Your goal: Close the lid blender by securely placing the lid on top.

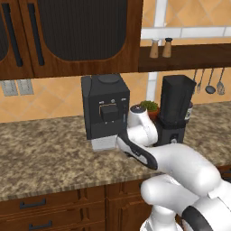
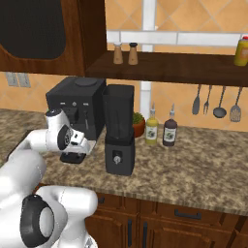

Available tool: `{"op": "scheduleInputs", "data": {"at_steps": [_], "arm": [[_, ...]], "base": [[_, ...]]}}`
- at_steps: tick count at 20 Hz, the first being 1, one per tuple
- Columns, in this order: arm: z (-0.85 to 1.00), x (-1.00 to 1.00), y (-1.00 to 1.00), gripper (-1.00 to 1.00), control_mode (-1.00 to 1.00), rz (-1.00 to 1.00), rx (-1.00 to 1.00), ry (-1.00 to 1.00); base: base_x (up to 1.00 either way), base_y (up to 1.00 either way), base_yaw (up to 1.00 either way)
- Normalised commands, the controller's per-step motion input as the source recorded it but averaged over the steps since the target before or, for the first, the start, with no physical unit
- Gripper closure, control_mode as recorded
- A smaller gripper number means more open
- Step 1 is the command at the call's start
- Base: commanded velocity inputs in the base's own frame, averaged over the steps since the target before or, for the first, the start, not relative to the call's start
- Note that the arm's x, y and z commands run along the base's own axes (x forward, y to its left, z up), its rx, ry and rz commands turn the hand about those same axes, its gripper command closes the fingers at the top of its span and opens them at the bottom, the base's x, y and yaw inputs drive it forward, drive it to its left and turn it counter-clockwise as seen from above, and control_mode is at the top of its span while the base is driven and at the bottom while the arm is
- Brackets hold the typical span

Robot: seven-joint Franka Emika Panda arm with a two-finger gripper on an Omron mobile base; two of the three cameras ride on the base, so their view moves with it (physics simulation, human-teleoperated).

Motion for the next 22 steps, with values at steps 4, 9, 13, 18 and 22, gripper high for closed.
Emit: {"op": "scheduleInputs", "data": {"at_steps": [4, 9, 13, 18, 22], "arm": [[1.0, -0.36, 0.16, 1.0, -1.0, 0.03, -0.16, -0.25], [1.0, -0.22, 0.22, 1.0, -1.0, 0.01, -0.21, -0.22], [1.0, -0.22, 0.0, 1.0, -1.0, 0.0, -0.18, -0.23], [1.0, -0.03, 0.0, 1.0, -1.0, 0.0, -0.12, -0.14], [1.0, -0.01, -0.15, 1.0, -1.0, 0.0, -0.01, -0.01]], "base": [[0.0, 0.0, 0.0], [0.0, 0.0, 0.0], [0.0, 0.0, 0.0], [0.0, 0.0, 0.0], [0.0, 0.0, 0.0]]}}
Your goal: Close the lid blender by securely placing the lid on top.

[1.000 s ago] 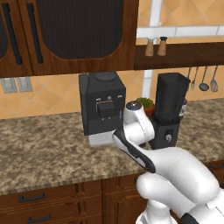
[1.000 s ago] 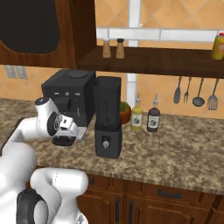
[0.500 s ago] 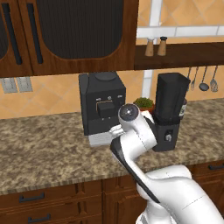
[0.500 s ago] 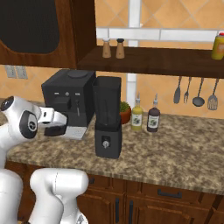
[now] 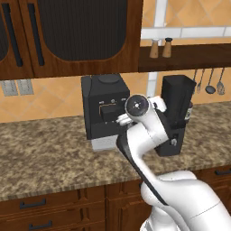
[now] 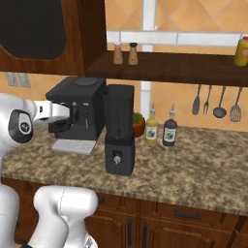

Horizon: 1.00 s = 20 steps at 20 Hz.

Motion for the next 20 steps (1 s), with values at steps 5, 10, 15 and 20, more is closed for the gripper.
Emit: {"op": "scheduleInputs", "data": {"at_steps": [5, 10, 15, 20], "arm": [[1.0, 0.0, -0.3, 1.0, -1.0, 0.0, 0.0, 0.0], [0.98, 0.0, -0.68, 1.0, -1.0, 0.0, 0.04, 0.0], [0.38, 0.22, -0.87, 1.0, -1.0, 0.0, 0.06, 0.05], [-0.13, 0.53, -0.82, 1.0, -1.0, 0.01, 0.05, 0.09]], "base": [[0.0, 0.0, 0.0], [0.0, 0.0, 0.0], [0.0, 0.0, 0.0], [0.0, 0.0, 0.0]]}}
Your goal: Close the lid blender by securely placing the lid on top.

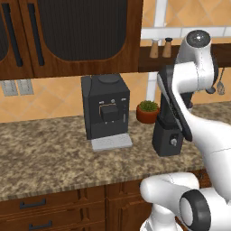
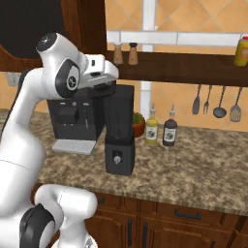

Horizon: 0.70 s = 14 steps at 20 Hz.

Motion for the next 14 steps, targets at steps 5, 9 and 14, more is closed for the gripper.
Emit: {"op": "scheduleInputs", "data": {"at_steps": [5, 9, 14], "arm": [[-0.22, 0.58, -0.32, 1.0, -1.0, 0.05, 0.08, 0.12], [-0.22, 0.49, -0.22, 1.0, -1.0, 0.03, 0.06, 0.19], [-0.03, 0.58, -0.15, 1.0, -1.0, 0.0, 0.02, 0.13]], "base": [[0.0, 0.0, 0.0], [0.0, 0.0, 0.0], [0.0, 0.0, 0.0]]}}
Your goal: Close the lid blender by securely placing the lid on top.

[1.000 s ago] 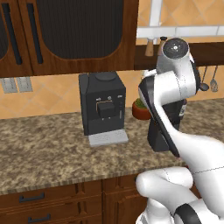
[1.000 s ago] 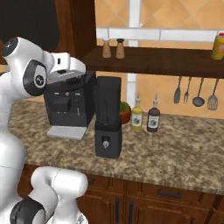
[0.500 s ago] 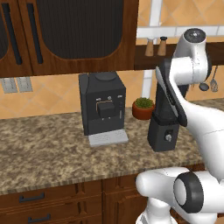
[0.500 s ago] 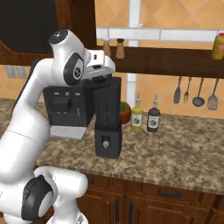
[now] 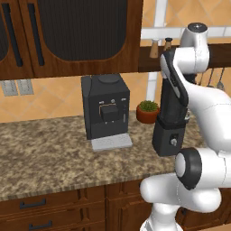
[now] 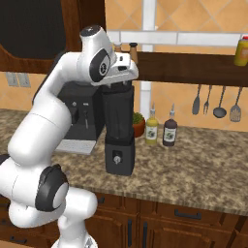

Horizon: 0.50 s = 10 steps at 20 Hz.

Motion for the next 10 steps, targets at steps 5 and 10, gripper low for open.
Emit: {"op": "scheduleInputs", "data": {"at_steps": [5, 10], "arm": [[-0.28, 0.02, -0.11, 1.0, -1.0, 0.0, 0.02, 0.0], [-0.41, 0.02, 0.0, 1.0, -1.0, -0.09, 0.09, 0.0]], "base": [[0.0, 0.0, 0.0], [0.0, 0.0, 0.0]]}}
